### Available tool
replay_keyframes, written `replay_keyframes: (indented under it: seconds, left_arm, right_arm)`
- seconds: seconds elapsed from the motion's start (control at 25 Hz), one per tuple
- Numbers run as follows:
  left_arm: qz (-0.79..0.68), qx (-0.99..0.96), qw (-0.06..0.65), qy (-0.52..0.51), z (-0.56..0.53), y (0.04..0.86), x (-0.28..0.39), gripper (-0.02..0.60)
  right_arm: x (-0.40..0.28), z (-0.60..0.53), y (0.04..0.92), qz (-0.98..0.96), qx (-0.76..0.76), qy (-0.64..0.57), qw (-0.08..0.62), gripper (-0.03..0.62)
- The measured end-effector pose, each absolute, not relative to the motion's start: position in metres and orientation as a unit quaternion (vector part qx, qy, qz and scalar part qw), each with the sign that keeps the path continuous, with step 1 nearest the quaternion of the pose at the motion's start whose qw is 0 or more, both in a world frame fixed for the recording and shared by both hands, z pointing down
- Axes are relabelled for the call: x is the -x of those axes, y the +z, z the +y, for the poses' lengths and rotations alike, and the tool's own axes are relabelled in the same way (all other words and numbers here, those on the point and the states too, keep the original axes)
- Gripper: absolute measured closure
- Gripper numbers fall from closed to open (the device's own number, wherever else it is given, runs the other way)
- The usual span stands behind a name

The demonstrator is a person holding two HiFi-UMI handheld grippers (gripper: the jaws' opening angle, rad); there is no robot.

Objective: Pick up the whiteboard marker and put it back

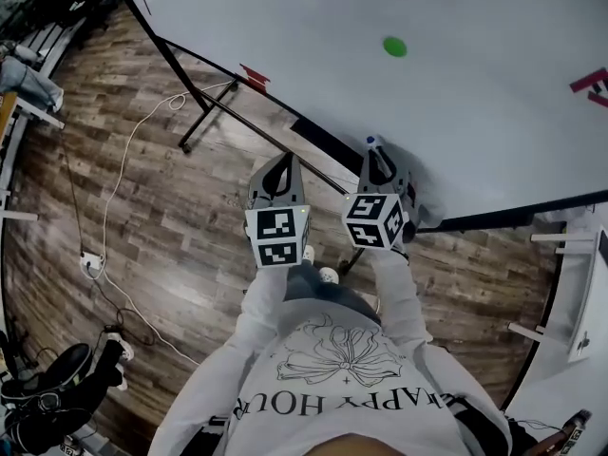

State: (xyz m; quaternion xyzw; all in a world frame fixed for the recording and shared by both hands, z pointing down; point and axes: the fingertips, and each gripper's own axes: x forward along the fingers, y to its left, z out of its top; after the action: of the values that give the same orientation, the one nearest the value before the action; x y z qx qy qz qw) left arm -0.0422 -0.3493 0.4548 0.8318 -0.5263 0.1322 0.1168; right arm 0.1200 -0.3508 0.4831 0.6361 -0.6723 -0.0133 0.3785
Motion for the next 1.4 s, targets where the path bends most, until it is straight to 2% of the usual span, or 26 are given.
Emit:
replay_keyframes:
  seconds: [0.2, 0.4, 0.76, 1.16, 1.4]
  left_arm:
    - [-0.497, -0.853, 0.103, 0.124, -0.338, 0.439, 0.005, 0.575]
    - [-0.466, -0.873, 0.087, 0.116, -0.329, 0.425, -0.035, 0.575]
    - [-0.424, -0.896, 0.071, 0.111, -0.316, 0.415, -0.087, 0.575]
    - [-0.397, -0.907, 0.067, 0.123, -0.306, 0.420, -0.114, 0.575]
    - [-0.394, -0.908, 0.069, 0.129, -0.306, 0.423, -0.119, 0.575]
  right_arm:
    - [-0.154, -0.322, 0.448, -0.662, -0.682, 0.002, 0.311, 0.528]
    - [-0.196, -0.293, 0.415, -0.645, -0.733, 0.018, 0.214, 0.528]
    - [-0.259, -0.246, 0.401, -0.598, -0.796, 0.034, 0.088, 0.528]
    - [-0.283, -0.227, 0.421, -0.574, -0.818, 0.029, 0.026, 0.528]
    - [-0.288, -0.225, 0.452, -0.568, -0.821, 0.048, 0.019, 0.528]
